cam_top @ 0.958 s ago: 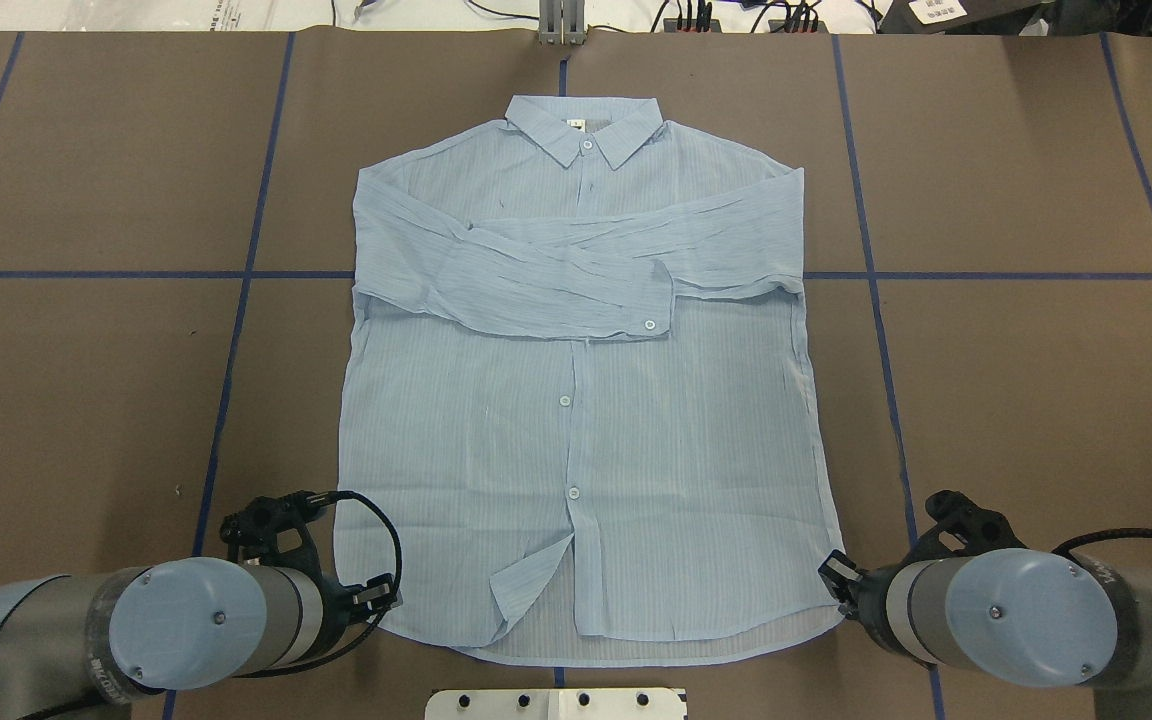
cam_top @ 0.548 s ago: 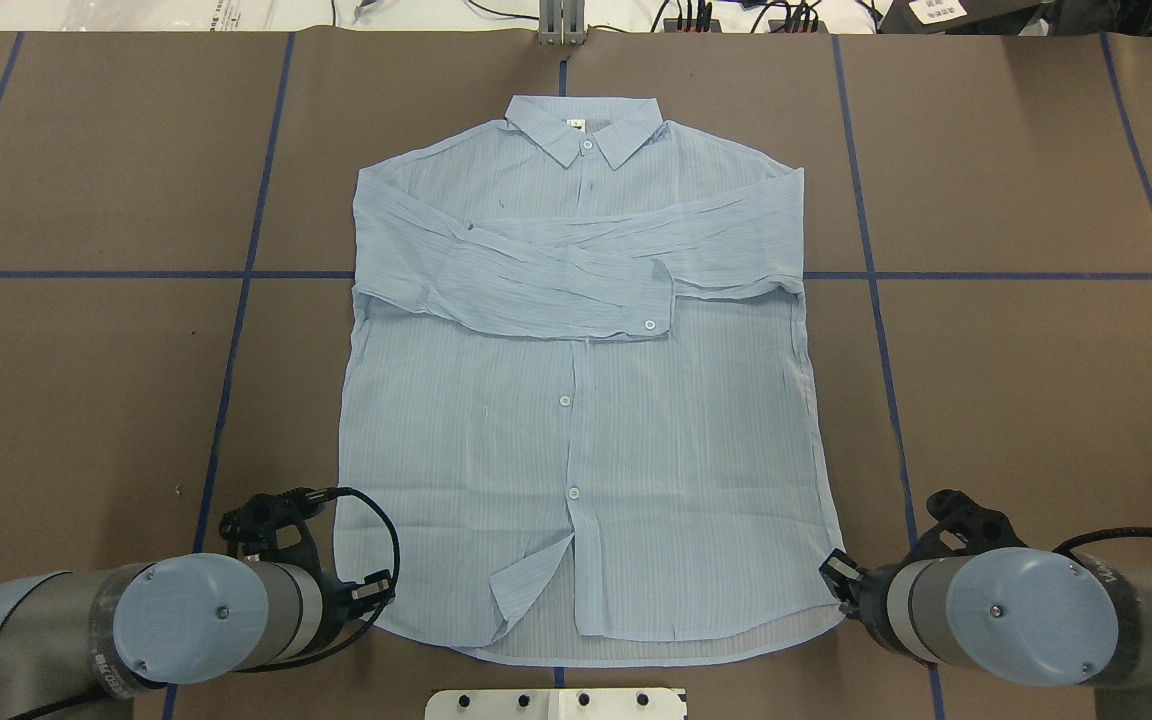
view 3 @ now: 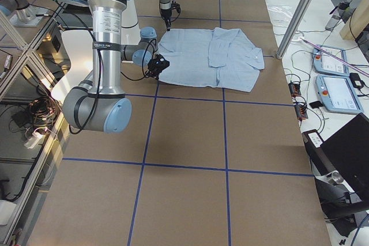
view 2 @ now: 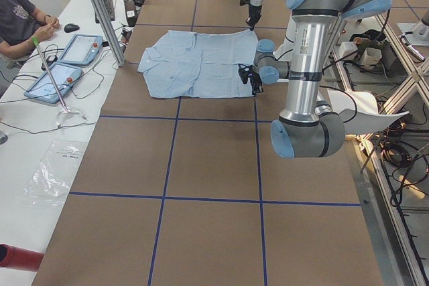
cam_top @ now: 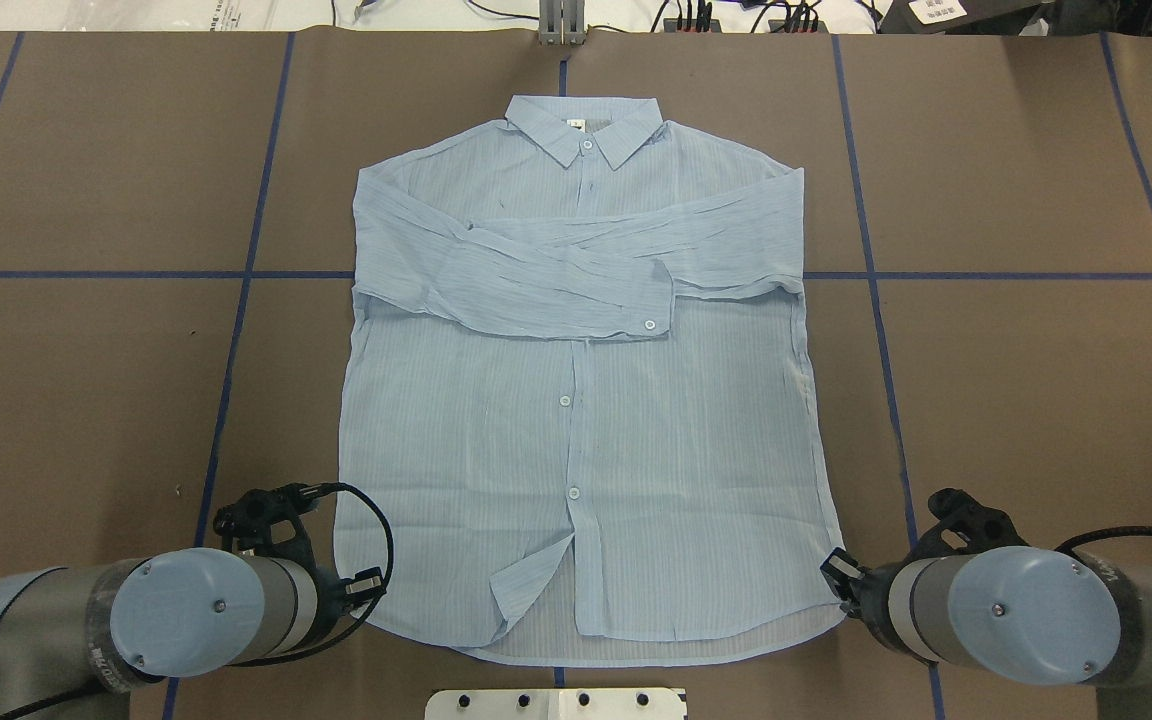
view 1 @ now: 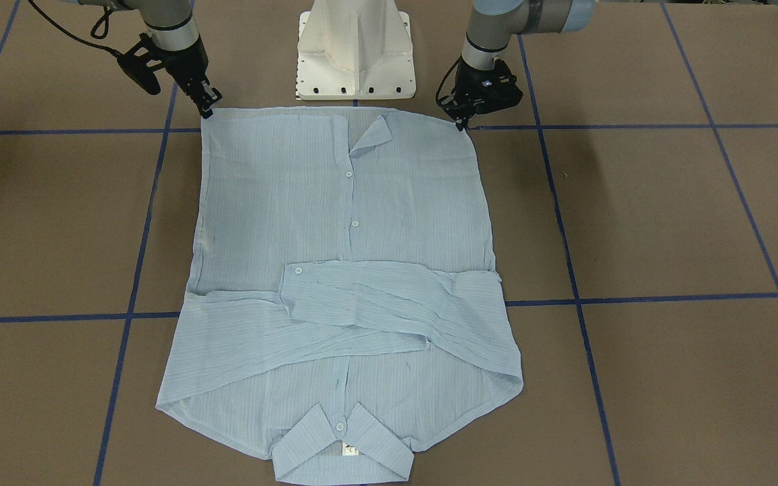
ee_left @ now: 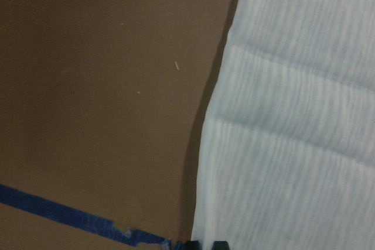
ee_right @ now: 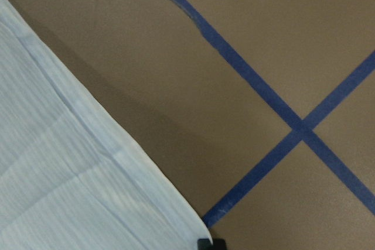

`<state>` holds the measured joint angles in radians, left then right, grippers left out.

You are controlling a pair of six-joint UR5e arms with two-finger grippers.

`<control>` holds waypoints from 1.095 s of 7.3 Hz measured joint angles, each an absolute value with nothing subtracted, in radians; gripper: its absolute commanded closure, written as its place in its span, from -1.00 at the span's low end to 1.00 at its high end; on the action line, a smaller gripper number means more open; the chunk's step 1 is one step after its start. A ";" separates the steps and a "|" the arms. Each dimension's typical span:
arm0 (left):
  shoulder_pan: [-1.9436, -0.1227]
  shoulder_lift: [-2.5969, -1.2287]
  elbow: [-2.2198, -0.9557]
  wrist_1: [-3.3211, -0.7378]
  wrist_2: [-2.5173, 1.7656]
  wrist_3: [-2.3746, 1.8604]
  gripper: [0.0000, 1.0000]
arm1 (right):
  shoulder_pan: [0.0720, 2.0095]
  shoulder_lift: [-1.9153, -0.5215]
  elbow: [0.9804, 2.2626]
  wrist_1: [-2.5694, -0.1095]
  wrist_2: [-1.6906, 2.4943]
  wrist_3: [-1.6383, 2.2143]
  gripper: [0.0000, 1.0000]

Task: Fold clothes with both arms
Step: 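Move both grippers to the shirt hem corners nearest the robot, then grasp the hem corners and fold them up toward the collar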

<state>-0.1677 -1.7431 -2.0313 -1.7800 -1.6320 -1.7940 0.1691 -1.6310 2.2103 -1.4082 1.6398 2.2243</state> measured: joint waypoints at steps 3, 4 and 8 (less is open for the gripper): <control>-0.168 -1.743 -2.122 -1.762 -1.641 -1.841 1.00 | 0.171 -1.655 2.233 -1.408 1.639 2.226 1.00; -0.166 -1.744 -2.176 -1.732 -1.646 -1.882 1.00 | 0.168 -1.678 2.261 -1.408 1.639 2.227 1.00; -0.220 -1.779 -2.338 -1.627 -1.664 -1.919 1.00 | 0.223 -1.732 2.383 -1.410 1.609 2.235 1.00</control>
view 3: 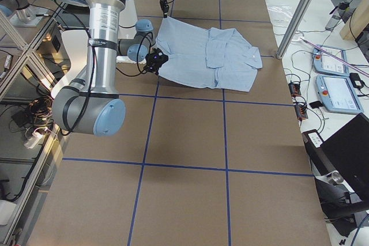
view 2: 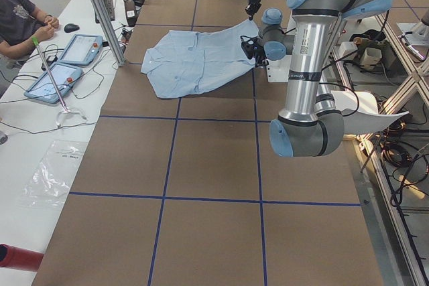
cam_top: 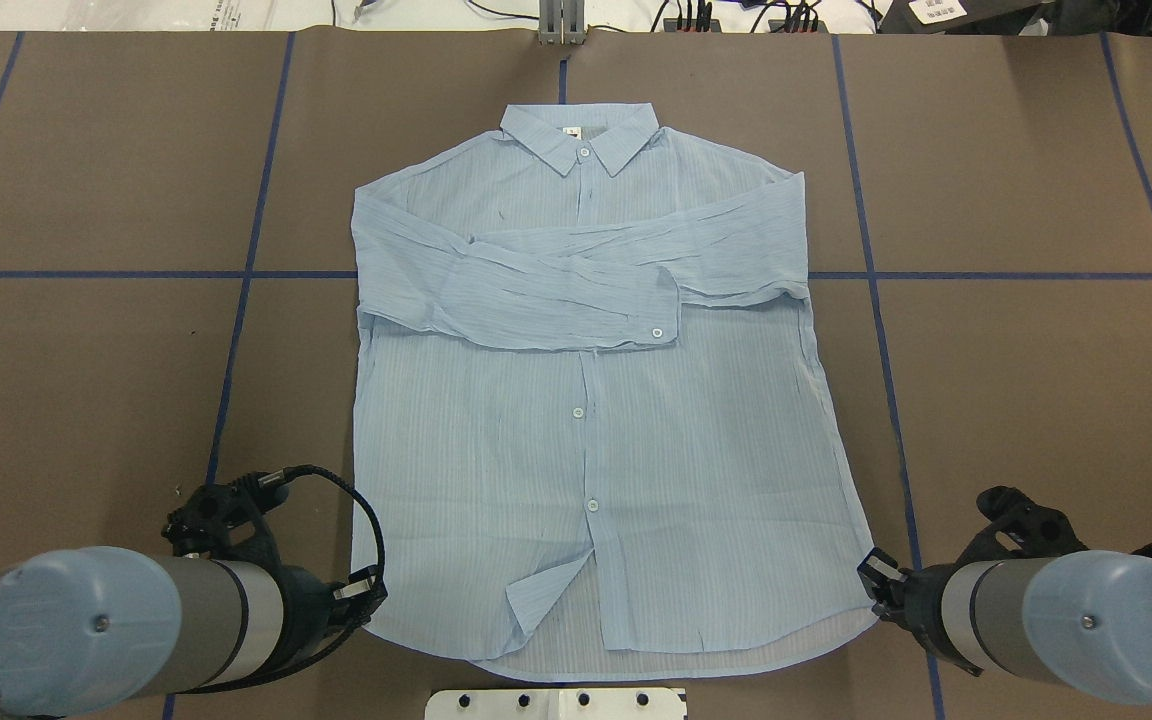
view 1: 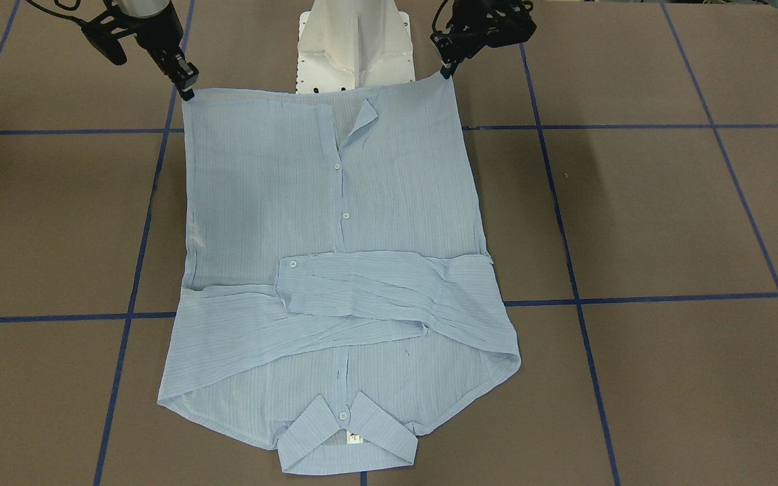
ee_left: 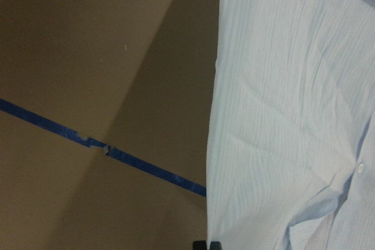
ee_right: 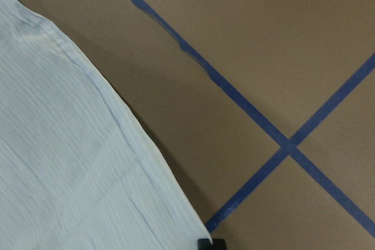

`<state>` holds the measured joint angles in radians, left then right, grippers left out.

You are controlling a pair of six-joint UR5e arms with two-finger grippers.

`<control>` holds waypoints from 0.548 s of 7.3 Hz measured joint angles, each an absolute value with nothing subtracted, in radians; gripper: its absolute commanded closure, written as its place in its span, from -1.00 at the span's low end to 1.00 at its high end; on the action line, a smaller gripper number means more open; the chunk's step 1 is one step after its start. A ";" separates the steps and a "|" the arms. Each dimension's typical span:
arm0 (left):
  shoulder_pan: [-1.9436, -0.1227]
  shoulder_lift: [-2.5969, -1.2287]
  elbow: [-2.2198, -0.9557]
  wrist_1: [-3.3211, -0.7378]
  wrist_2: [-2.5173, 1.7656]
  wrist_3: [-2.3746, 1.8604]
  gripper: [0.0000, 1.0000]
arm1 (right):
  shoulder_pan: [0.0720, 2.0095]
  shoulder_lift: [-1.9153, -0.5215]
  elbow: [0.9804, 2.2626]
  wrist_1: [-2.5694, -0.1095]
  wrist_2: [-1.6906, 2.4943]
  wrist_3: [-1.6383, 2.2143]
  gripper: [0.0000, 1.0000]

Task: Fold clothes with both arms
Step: 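Grasp the hem corners and fold them up toward the collar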

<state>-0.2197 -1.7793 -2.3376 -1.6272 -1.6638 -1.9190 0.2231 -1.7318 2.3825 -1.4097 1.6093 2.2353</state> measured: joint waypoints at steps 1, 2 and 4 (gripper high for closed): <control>-0.254 -1.798 -2.337 -1.623 -1.665 -1.912 1.00 | 0.271 -1.724 2.389 -1.410 1.621 2.227 1.00; -0.297 -1.821 -2.333 -1.621 -1.665 -1.897 1.00 | 0.337 -1.702 2.384 -1.415 1.654 2.212 1.00; -0.402 -1.886 -2.284 -1.619 -1.668 -1.867 1.00 | 0.477 -1.583 2.353 -1.515 1.731 2.131 1.00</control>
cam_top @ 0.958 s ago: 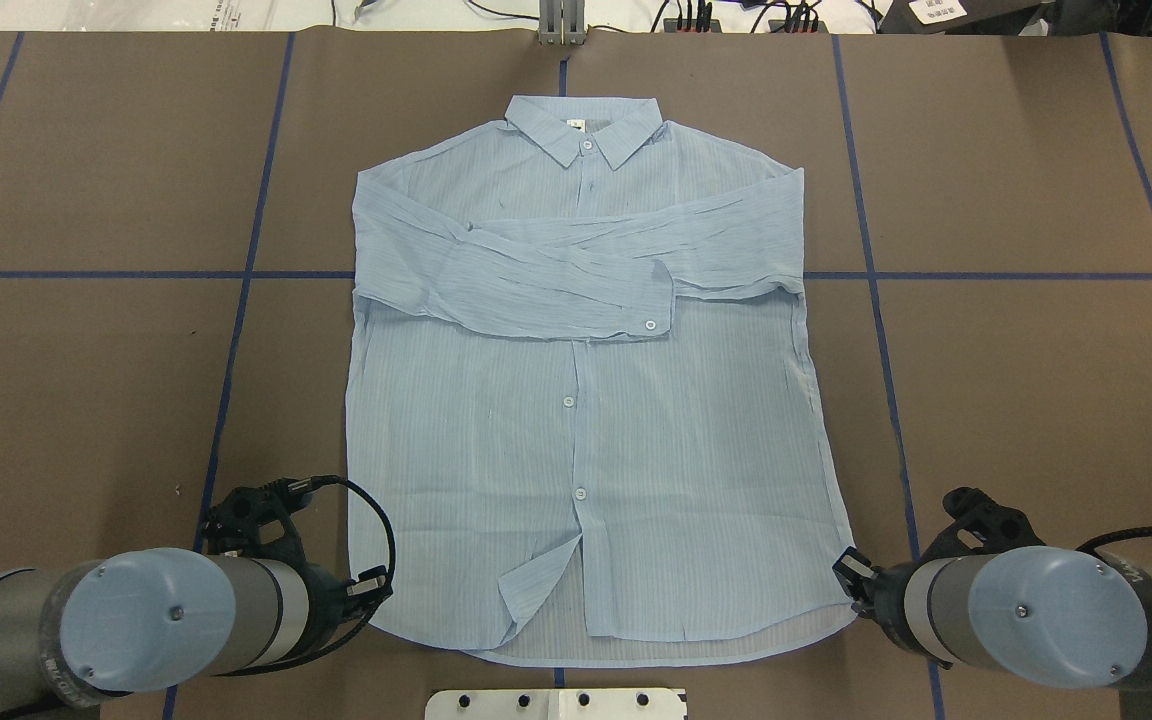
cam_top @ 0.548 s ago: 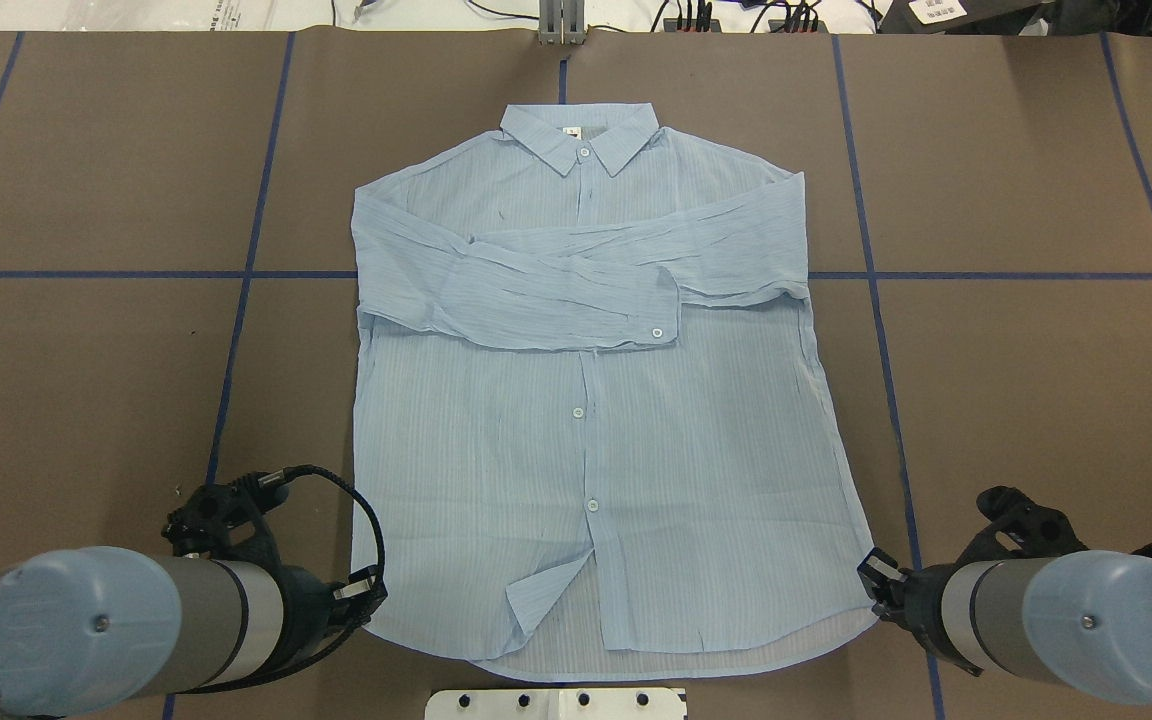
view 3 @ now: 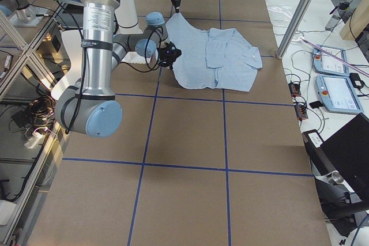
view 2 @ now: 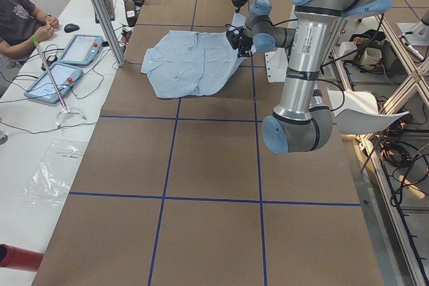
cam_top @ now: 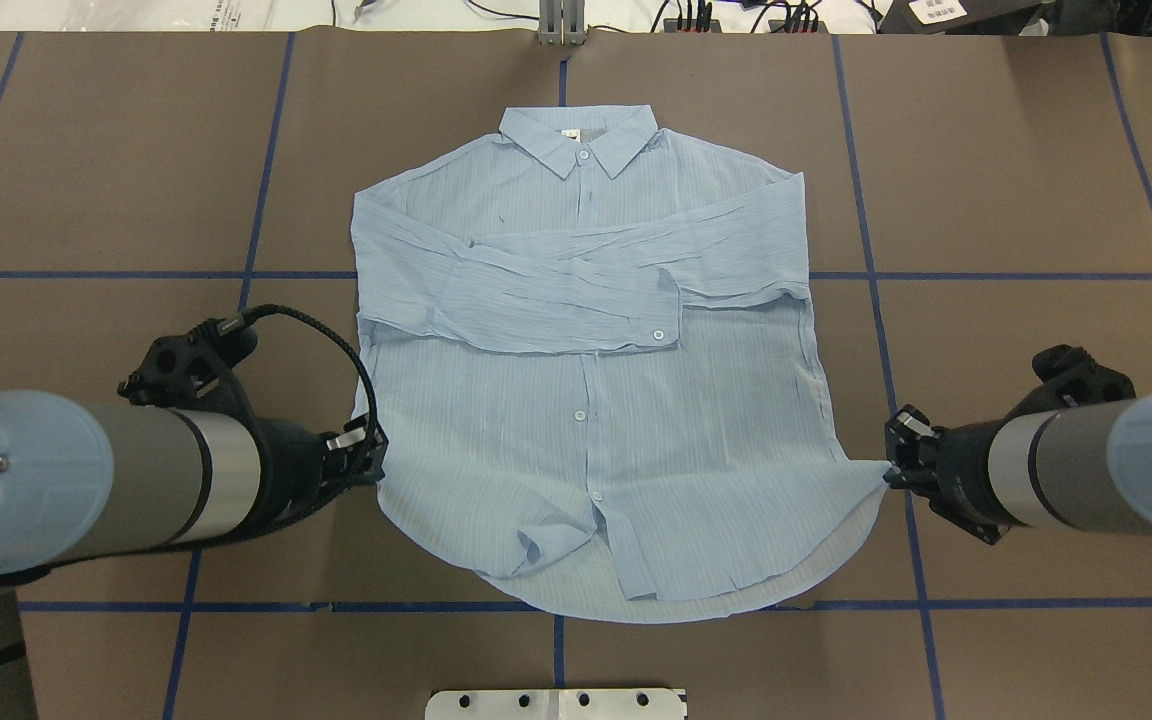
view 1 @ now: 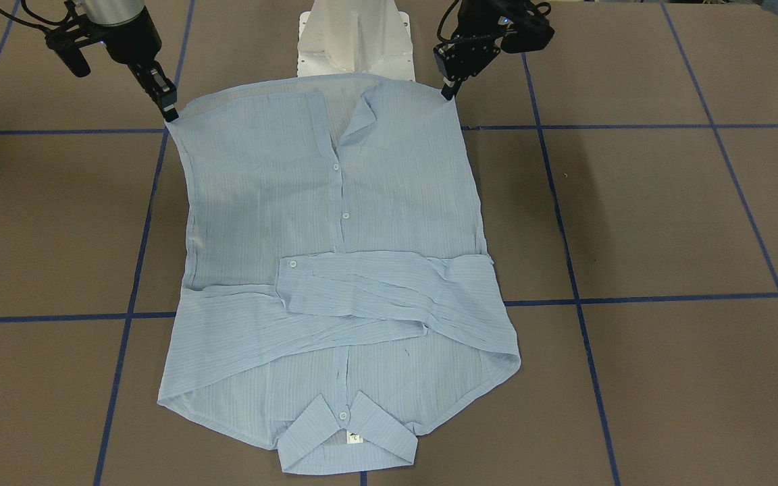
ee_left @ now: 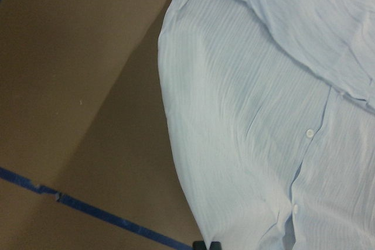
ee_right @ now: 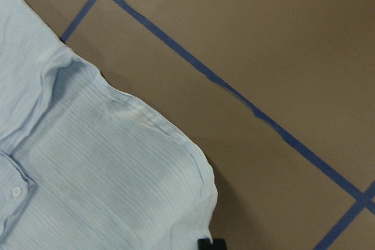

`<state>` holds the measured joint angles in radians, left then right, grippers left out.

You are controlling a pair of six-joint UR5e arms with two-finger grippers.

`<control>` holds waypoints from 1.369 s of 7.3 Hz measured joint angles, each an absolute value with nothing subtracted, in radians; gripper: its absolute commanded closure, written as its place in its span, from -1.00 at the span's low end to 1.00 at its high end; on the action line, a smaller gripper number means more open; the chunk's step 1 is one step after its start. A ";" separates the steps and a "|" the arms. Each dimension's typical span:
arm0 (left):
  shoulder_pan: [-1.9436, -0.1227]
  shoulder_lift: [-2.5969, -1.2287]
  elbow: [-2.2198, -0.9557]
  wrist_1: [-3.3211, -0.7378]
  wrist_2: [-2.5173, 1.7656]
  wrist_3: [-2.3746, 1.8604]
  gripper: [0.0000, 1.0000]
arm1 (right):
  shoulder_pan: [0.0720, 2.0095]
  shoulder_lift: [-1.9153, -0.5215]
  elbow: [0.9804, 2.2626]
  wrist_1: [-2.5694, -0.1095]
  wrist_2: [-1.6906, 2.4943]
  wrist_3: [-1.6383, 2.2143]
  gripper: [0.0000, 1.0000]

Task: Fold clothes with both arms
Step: 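Grasp the hem corners and fold them up toward the collar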

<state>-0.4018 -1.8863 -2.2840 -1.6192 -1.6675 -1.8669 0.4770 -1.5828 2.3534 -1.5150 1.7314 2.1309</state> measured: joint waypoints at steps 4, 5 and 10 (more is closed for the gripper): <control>-0.623 -1.986 -2.100 -1.637 -1.743 -1.738 1.00 | 0.654 -1.294 2.194 -1.770 1.756 1.958 1.00; -0.651 -2.003 -2.043 -1.664 -1.745 -1.716 1.00 | 0.708 -1.245 2.110 -1.772 1.767 1.880 1.00; -0.734 -2.106 -1.604 -2.004 -1.734 -1.699 1.00 | 0.842 -0.960 1.508 -1.506 1.778 1.748 1.00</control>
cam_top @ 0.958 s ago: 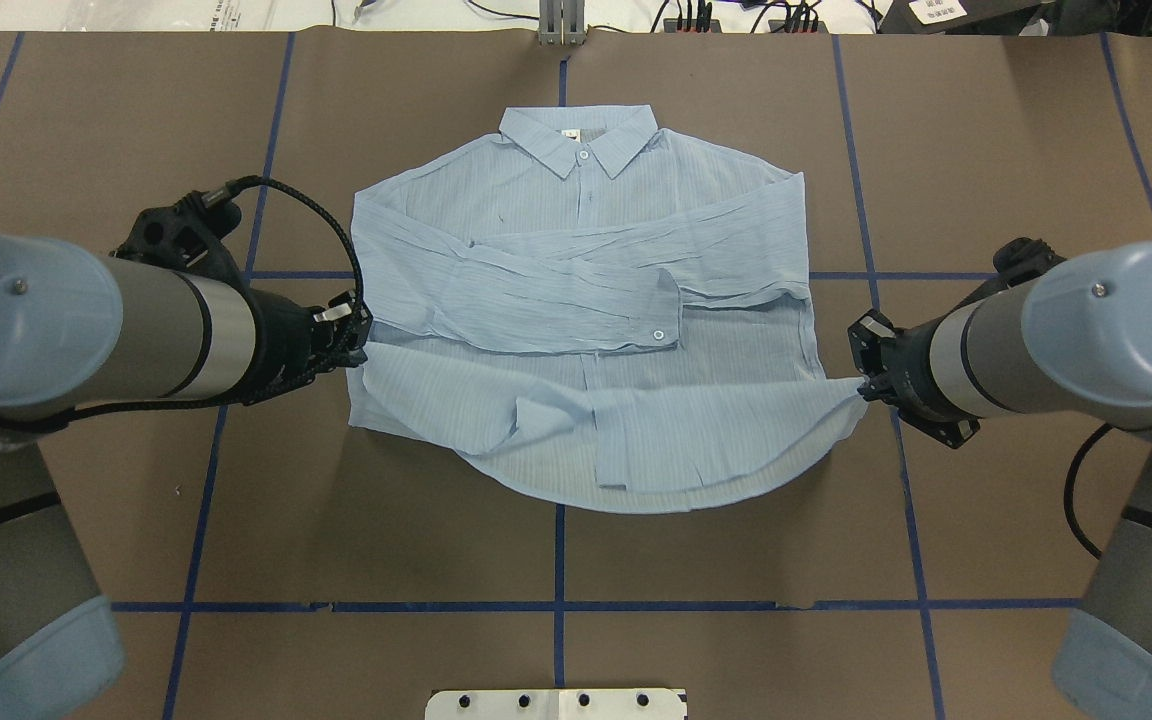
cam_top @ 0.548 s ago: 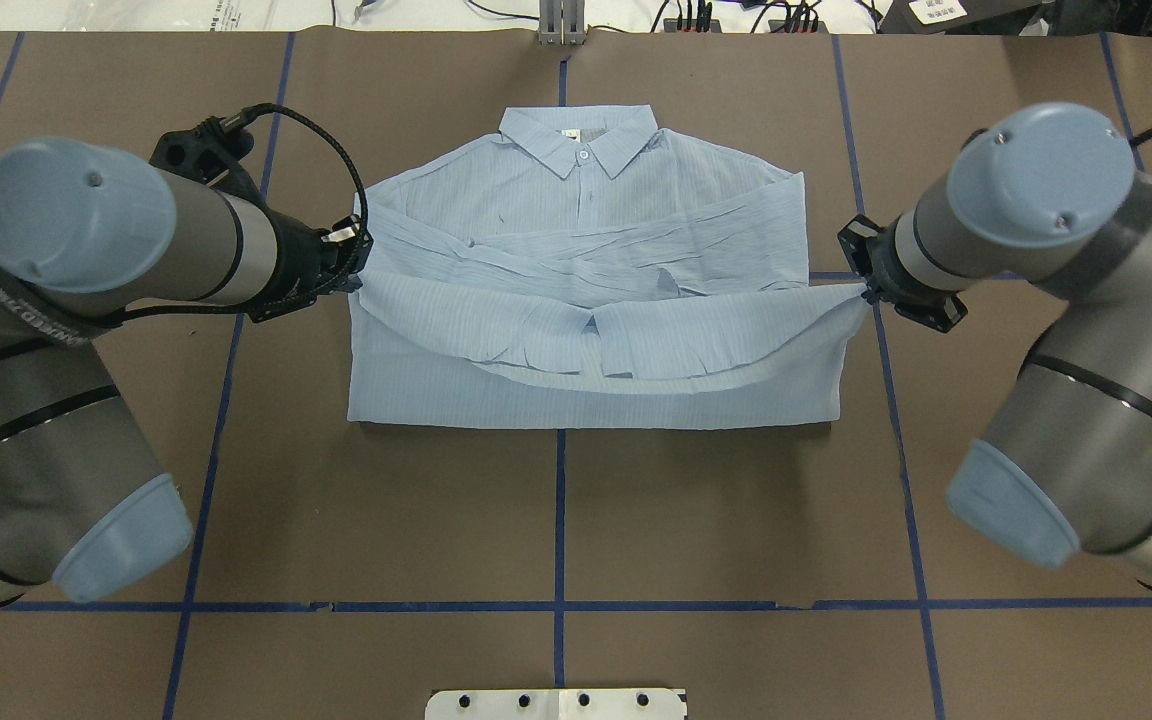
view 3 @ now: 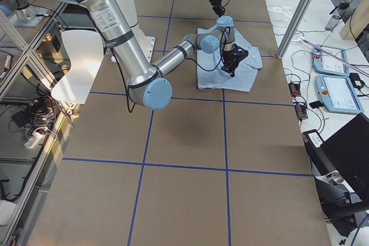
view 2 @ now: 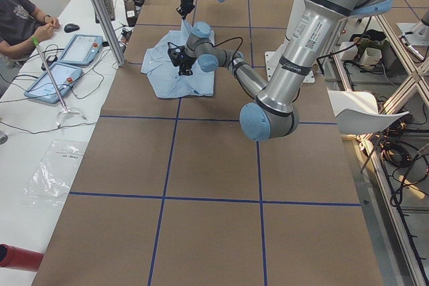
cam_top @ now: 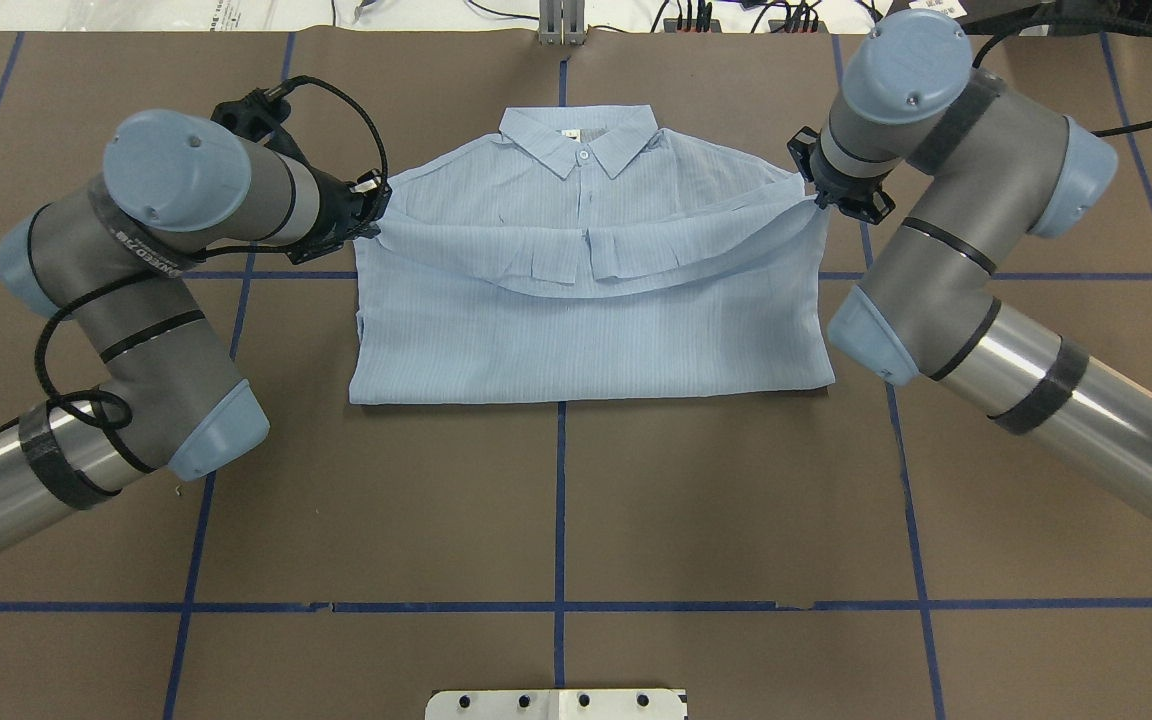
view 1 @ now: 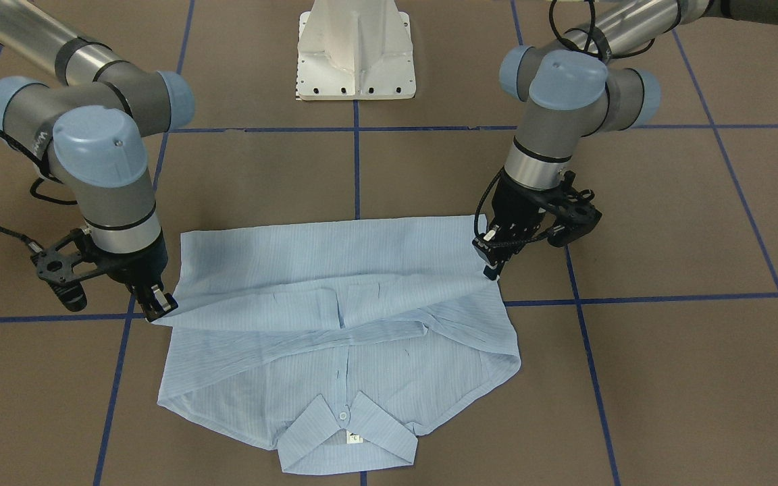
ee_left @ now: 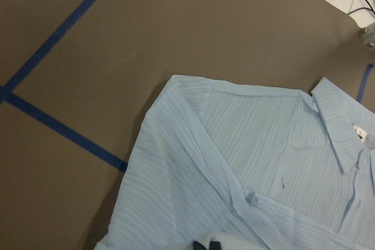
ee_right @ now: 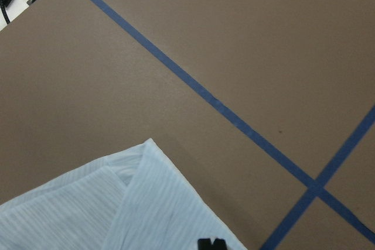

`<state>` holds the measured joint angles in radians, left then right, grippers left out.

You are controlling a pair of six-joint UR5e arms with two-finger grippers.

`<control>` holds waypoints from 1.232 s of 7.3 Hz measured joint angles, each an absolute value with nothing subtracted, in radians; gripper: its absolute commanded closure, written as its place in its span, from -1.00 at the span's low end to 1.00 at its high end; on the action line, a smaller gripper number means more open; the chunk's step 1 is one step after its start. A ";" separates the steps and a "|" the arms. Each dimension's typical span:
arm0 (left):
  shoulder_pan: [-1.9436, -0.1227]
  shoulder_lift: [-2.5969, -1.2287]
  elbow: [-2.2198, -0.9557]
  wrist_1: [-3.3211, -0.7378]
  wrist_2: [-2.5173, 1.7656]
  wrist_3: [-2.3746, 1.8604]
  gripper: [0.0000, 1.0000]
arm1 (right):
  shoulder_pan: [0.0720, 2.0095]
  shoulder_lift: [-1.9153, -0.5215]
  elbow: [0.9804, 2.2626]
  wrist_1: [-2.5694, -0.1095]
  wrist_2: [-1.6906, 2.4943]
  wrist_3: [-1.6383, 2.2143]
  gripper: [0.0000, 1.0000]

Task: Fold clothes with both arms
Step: 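Grasp the hem corners and fold them up toward the collar, then lower the hem onto the collar and open both grippers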

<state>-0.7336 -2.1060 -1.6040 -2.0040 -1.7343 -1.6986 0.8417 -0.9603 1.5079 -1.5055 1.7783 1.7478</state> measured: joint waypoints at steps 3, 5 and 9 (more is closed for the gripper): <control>-0.748 -2.156 -1.407 -2.144 -1.689 -1.698 1.00 | 0.855 -0.863 1.308 -1.420 1.775 1.718 1.00; -0.754 -2.169 -1.355 -2.172 -1.674 -1.684 1.00 | 0.857 -0.840 1.225 -1.364 1.770 1.711 1.00; -0.771 -2.230 -1.259 -2.184 -1.663 -1.635 1.00 | 0.864 -0.829 1.170 -1.340 1.762 1.693 1.00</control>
